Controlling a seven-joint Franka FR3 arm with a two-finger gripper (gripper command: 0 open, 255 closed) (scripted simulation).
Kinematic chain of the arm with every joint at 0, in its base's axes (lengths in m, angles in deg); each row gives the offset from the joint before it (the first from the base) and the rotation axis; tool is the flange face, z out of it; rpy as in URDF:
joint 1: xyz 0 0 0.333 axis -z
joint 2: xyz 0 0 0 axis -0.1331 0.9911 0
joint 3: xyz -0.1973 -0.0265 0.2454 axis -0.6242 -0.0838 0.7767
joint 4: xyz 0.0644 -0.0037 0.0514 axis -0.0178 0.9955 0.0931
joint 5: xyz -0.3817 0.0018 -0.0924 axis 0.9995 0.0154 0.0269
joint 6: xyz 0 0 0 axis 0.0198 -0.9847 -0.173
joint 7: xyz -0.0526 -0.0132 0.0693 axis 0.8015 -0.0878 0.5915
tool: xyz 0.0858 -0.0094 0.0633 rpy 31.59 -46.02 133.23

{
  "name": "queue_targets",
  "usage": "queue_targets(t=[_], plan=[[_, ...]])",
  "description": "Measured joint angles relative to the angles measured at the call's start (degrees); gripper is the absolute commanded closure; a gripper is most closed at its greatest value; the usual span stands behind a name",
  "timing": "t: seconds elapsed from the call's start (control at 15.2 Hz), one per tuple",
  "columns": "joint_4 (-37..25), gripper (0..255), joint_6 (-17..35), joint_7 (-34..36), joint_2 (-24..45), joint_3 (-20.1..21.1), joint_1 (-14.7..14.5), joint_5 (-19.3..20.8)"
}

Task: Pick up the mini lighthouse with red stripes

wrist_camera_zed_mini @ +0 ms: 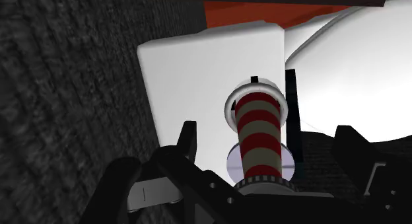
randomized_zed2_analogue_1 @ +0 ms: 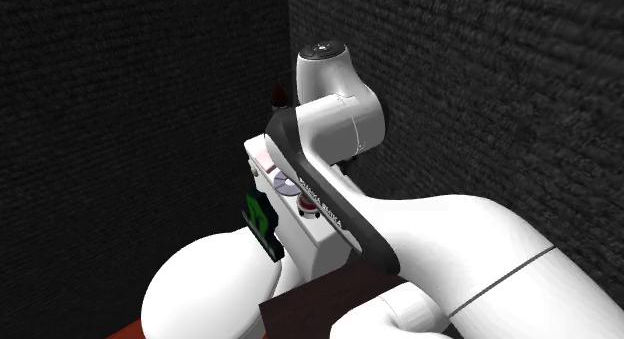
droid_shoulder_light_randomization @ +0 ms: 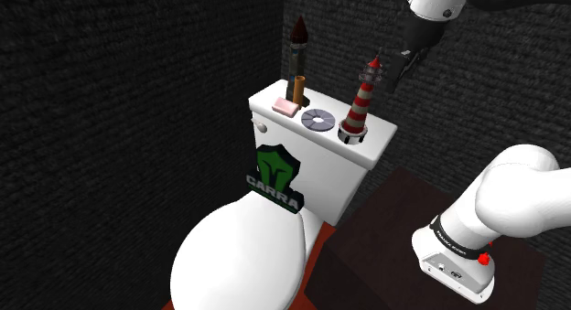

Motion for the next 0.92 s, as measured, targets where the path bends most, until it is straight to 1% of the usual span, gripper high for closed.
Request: queue_targets(t=[0.07,0.13,0.33,0.46,0.92], plan=[[0.0,0,0.0,0.0,0.0,0.0,0.0,0.0],[-0.4,0,0.7,-0.4,0.5,-0.8,-0.2,-0.8],[-3.7,0,3.3,-2.5,3.2,-4.7,-1.4,-5.8],[-4.8,0,4.6,-3.5,4.3,-6.4,-1.9,-7.8],[0.3,0,9.6,-4.3,3.8,-7.0,-2.0,-8.5]])
